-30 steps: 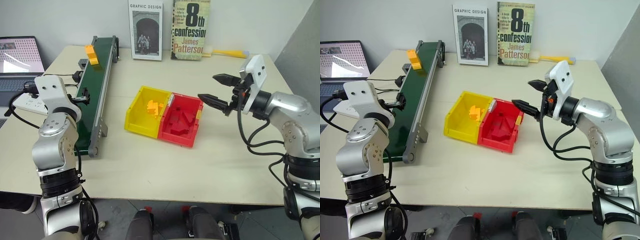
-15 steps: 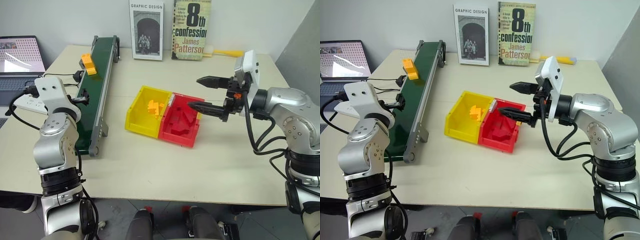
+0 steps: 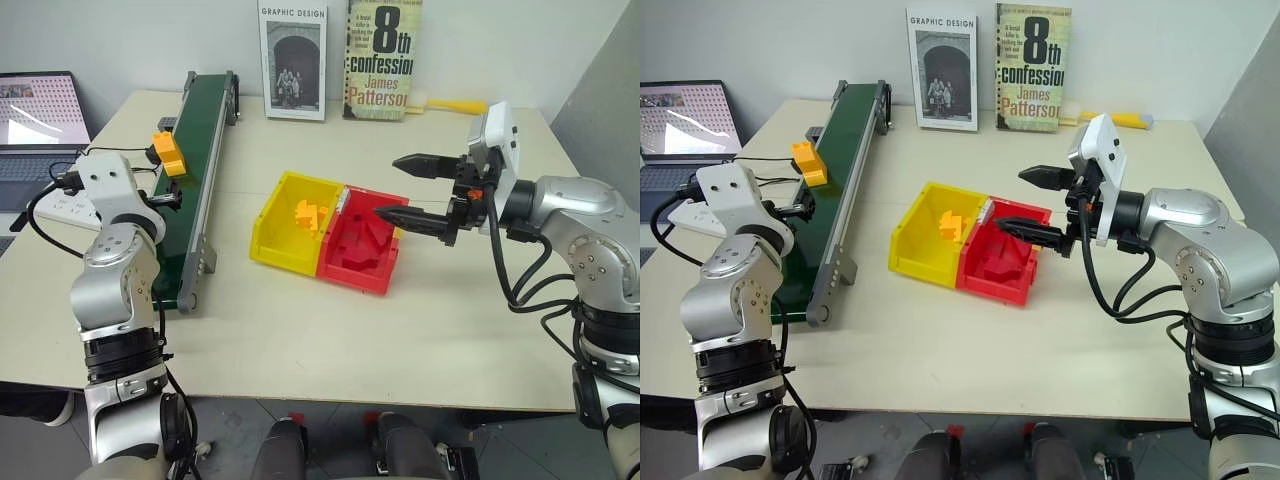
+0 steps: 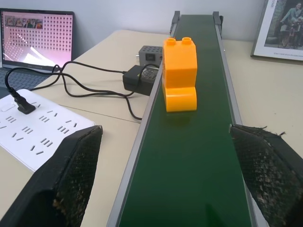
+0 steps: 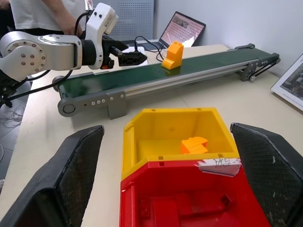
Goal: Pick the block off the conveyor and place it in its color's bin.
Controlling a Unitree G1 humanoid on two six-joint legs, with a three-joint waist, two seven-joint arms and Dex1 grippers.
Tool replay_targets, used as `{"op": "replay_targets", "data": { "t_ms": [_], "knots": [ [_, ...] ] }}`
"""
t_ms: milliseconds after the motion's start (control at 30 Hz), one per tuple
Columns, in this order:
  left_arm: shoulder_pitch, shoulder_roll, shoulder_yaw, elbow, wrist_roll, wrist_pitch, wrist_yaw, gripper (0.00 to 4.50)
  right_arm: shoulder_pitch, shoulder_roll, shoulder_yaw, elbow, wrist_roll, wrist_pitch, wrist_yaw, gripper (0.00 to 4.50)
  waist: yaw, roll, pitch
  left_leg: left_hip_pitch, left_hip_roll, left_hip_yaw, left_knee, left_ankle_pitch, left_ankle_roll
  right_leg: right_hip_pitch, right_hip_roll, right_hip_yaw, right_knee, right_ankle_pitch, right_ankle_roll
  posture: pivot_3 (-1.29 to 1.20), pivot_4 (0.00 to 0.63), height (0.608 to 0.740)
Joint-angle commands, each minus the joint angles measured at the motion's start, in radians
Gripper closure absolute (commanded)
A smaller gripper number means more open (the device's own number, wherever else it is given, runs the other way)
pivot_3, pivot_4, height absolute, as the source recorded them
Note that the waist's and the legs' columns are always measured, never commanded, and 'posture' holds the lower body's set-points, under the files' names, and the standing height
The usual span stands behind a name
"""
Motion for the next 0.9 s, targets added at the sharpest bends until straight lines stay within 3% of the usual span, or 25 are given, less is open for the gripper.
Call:
{"op": "replay_targets", "data": {
  "t_ms": [33,400,533,900],
  "knots": [
    [-0.023,0.014,0.000,-0.005,0.010,-0.027,0.000,0.04,-0.003,-0.018,-0.026,-0.035,0.023,0.003,-0.009,0.00,0.000,0.000,0.000,0.000,0.000,0.000,0.000,0.000,0.000,0.000,0.000,0.000,0.000,0.000,0.000,0.00,0.150,0.740],
    [-0.023,0.005,0.008,0.000,-0.001,-0.014,0.007,0.04,-0.007,-0.029,-0.025,-0.035,0.038,0.009,-0.024,0.00,0.000,0.000,0.000,0.000,0.000,0.000,0.000,0.000,0.000,0.000,0.000,0.000,0.000,0.000,0.000,0.00,0.150,0.740],
    [-0.020,-0.011,0.026,-0.009,-0.022,-0.007,0.013,0.60,-0.009,-0.030,-0.025,-0.034,0.042,0.011,-0.026,0.00,0.000,0.000,0.000,0.000,0.000,0.000,0.000,0.000,0.000,0.000,0.000,0.000,0.000,0.000,0.000,0.00,0.150,0.740],
    [-0.029,-0.019,0.006,-0.059,-0.073,0.081,-0.009,2.76,-0.007,-0.039,-0.025,-0.045,0.048,0.018,-0.033,0.00,0.000,0.000,0.000,0.000,0.000,0.000,0.000,0.000,0.000,0.000,0.000,0.000,0.000,0.000,0.000,0.00,0.150,0.740]
  ]
}}
